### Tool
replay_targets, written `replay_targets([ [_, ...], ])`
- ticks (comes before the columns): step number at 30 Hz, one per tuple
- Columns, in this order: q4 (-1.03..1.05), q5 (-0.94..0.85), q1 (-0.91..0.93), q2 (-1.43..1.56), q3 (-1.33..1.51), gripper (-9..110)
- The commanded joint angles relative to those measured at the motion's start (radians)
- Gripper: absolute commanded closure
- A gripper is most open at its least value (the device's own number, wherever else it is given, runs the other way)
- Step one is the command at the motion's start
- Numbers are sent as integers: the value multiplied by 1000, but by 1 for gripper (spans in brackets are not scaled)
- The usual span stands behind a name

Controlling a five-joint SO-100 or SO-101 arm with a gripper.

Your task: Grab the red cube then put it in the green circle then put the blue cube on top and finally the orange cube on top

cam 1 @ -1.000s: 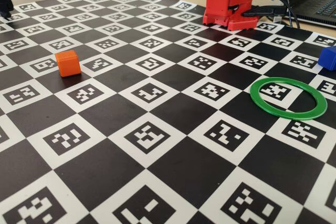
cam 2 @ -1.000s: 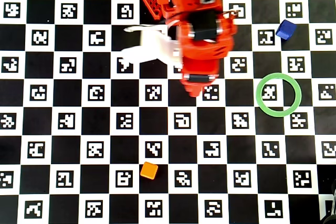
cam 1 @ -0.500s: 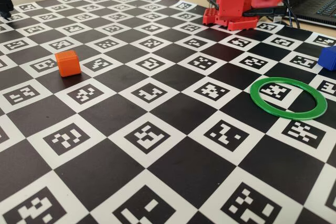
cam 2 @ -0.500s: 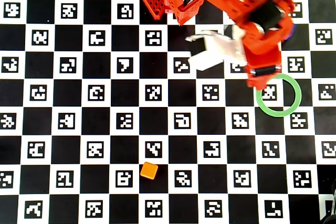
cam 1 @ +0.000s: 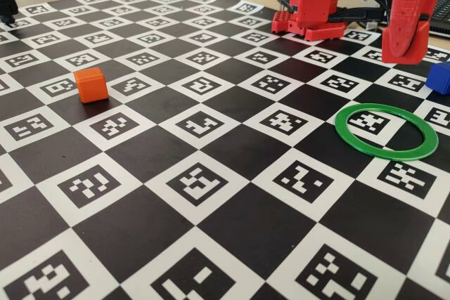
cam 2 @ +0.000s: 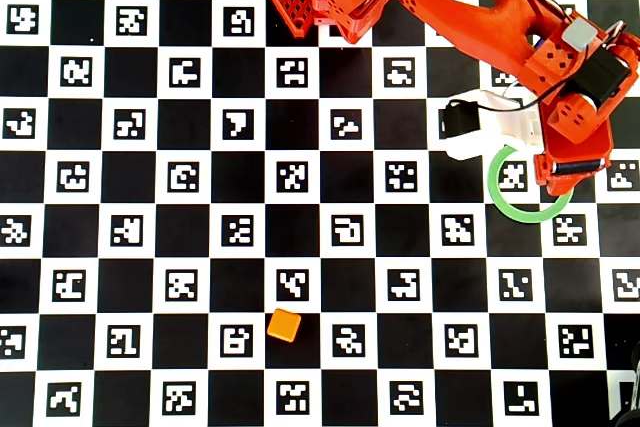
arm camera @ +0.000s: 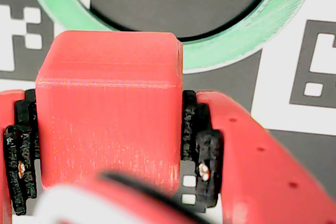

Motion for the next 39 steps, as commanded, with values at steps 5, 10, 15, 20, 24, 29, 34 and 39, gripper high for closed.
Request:
replay_targets([
  [5,-14,14,-5,-26,-97,97],
  [10,-20,15,-6,-69,-95,97],
  [15,-43,17,-11,-100,-87,97],
  [20,-72,17,-31,-110,-67,97],
  [24,-104,17,-34,-112,-38,97],
  [29,-130,14,-34,-121,-2,97],
  [34,-161,11,-32,-123,55,97],
  [39,-192,11,-32,-118,110,97],
])
